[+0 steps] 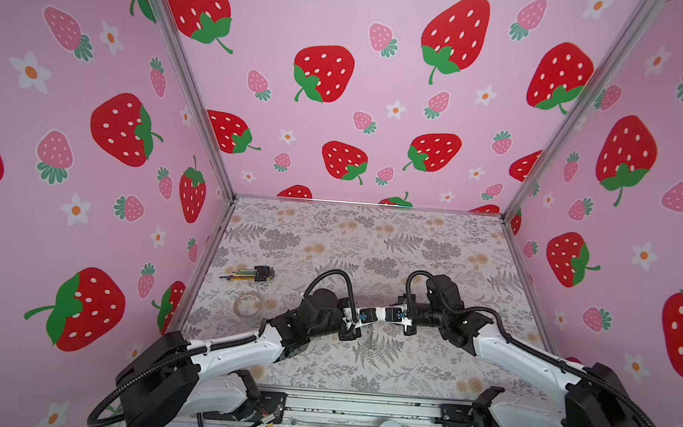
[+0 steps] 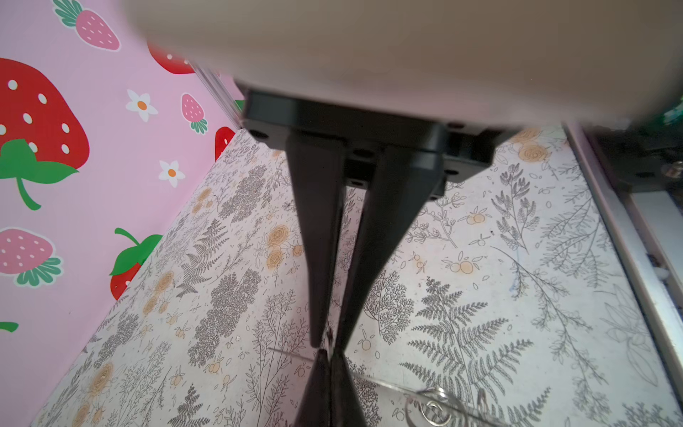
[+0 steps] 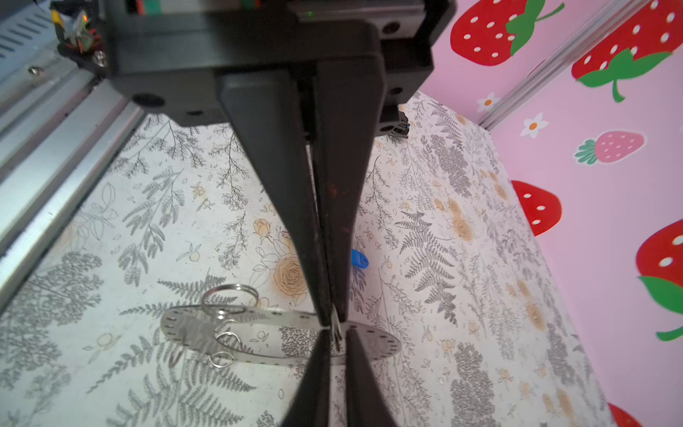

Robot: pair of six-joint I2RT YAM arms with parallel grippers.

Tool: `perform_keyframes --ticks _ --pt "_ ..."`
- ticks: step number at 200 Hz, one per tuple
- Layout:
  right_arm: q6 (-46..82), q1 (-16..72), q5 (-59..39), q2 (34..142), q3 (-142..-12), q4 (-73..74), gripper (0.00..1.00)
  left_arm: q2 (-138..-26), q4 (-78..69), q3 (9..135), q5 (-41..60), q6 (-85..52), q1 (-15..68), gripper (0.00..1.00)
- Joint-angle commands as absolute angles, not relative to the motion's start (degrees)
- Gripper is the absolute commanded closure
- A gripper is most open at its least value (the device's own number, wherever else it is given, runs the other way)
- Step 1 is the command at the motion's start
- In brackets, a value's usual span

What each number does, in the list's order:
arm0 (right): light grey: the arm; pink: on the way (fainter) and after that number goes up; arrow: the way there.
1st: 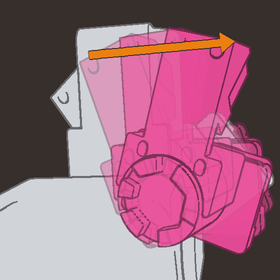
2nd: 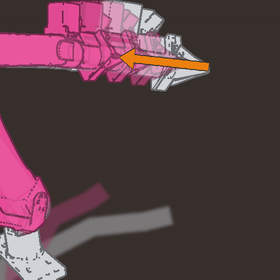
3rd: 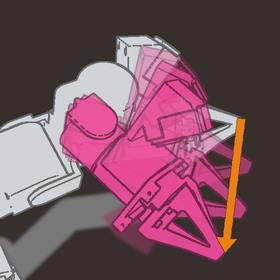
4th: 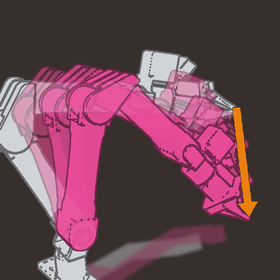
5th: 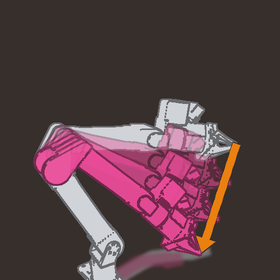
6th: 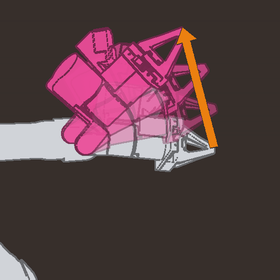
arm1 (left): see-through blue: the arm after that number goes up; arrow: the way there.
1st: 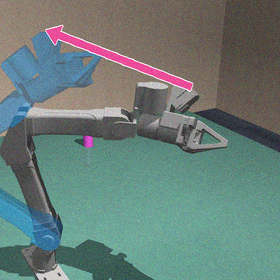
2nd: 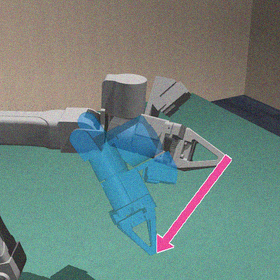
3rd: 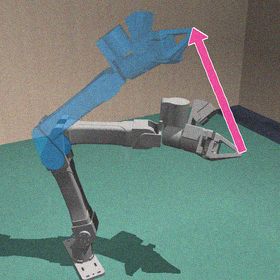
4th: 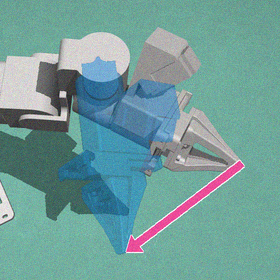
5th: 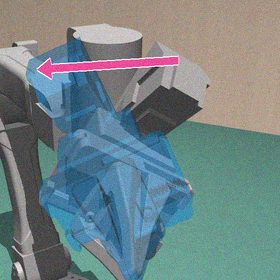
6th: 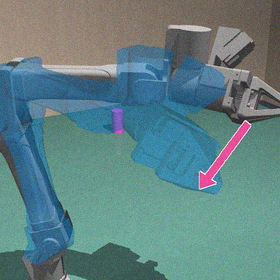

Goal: Put the keys on the keyring

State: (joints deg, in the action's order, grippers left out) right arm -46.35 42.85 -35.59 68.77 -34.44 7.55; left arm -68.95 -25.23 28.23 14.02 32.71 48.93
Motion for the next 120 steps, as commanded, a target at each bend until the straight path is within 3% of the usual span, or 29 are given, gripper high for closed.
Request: perform_keyframes --ticks 1,120 --pt "-47.0 42.8 -32.7 65.3 -33.5 7.3 0.79 -68.1 -28.3 28.3 16.9 33.3 48.9 1.0" --pt "-34.9 40.2 -39.4 56.3 -25.8 15.2 0.79 -65.8 -39.1 25.8 24.1 29.7 46.7 1.0"
